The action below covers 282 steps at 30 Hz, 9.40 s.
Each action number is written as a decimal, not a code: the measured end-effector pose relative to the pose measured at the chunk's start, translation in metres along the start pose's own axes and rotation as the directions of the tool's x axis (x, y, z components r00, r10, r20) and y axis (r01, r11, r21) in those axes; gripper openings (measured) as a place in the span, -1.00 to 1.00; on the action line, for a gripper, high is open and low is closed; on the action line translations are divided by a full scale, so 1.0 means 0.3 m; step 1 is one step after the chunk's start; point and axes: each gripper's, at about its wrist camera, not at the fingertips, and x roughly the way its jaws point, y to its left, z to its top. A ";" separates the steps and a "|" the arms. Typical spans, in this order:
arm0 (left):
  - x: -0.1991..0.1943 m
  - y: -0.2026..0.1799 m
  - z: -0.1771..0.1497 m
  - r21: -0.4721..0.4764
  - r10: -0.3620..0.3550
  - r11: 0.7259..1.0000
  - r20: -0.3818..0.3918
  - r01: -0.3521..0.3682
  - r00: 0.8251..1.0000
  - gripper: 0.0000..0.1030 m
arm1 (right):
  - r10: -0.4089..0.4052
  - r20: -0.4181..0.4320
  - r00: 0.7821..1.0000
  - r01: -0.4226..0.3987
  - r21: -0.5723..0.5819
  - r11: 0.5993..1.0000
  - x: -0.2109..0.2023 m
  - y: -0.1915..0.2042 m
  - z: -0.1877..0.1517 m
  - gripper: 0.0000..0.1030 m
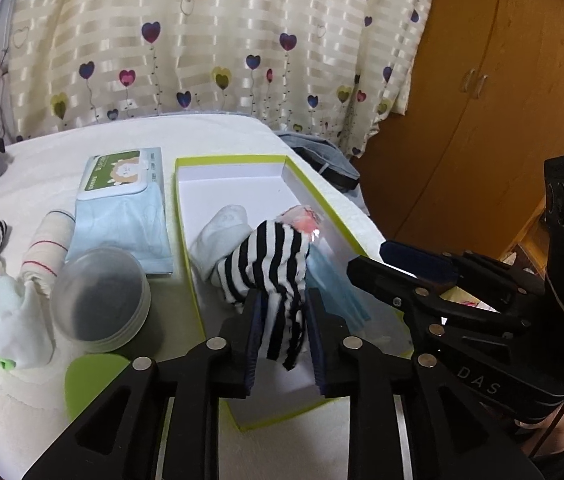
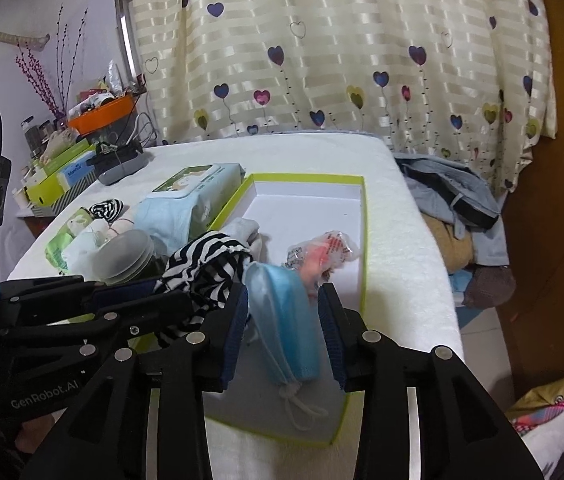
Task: Organize soft objects
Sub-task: 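Open both grippers to release the cloth and mask, then withdraw, then grasp the green rabbit towel with the left gripper while the right gripper grasps the white sock, then lift and carry the green towel and white sock with both grippers over the white box, then lower both grippers into the box and open them to drop the towel and sock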
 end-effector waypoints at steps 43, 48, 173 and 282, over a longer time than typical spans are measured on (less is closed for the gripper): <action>-0.373 0.154 -0.142 -0.052 0.101 0.994 0.150 -0.094 0.984 -0.55 | -0.025 0.052 0.998 0.028 -0.057 0.998 -0.211 0.307 -0.062 0.04; -0.397 0.209 -0.148 -0.081 0.114 0.991 0.158 -0.103 0.981 -0.55 | -0.022 0.046 0.999 0.026 -0.080 0.996 -0.201 0.353 -0.046 0.04; -0.271 1.060 -0.142 -0.528 0.312 0.800 -0.039 -0.285 0.949 -0.60 | 0.139 -0.239 0.961 -0.221 -0.358 0.907 0.367 0.827 0.093 -0.39; 0.087 0.012 -0.004 -0.074 0.002 0.997 -0.063 -0.006 0.998 -0.60 | 0.051 -0.052 0.997 -0.048 0.051 0.998 0.078 -0.036 -0.031 -0.38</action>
